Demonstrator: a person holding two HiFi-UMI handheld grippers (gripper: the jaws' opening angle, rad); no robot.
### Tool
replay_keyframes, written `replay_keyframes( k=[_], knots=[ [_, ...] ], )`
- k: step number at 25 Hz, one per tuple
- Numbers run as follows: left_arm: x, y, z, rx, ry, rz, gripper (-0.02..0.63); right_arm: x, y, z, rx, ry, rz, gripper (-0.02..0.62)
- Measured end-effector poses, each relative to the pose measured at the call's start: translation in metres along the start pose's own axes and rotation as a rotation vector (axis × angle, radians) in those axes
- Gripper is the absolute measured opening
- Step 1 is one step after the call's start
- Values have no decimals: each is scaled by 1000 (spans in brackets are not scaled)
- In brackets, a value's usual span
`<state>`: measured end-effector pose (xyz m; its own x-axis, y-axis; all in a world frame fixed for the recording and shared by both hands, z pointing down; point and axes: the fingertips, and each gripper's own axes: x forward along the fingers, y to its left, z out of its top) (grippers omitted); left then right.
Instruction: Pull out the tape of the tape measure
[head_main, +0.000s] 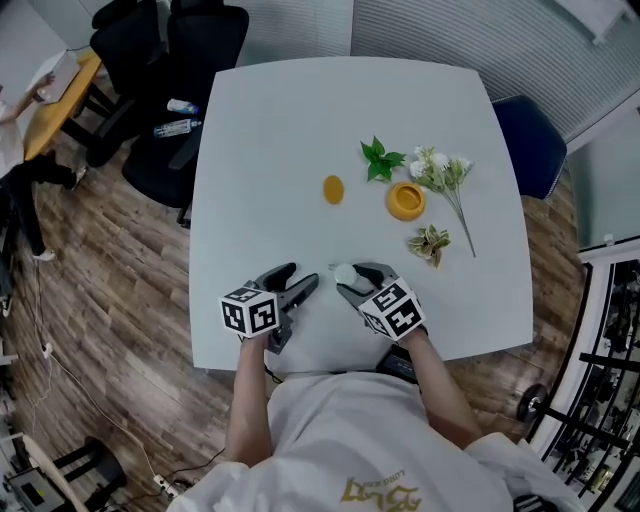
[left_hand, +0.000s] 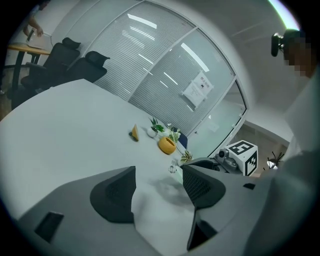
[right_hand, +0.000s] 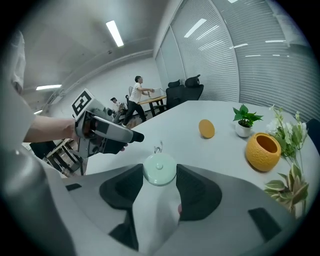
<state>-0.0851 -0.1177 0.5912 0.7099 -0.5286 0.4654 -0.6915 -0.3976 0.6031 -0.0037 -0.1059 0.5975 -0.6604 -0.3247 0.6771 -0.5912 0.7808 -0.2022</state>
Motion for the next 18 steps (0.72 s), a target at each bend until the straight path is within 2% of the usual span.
replay_keyframes(
  k=[10, 18],
  knots=[
    [-2, -28, 4, -3, -8, -77, 293, -26, 14, 13, -5, -62, 52, 224],
    [0, -37, 8, -44, -29, -131, 291, -32, 20, 18, -31, -82, 90, 224]
  ],
)
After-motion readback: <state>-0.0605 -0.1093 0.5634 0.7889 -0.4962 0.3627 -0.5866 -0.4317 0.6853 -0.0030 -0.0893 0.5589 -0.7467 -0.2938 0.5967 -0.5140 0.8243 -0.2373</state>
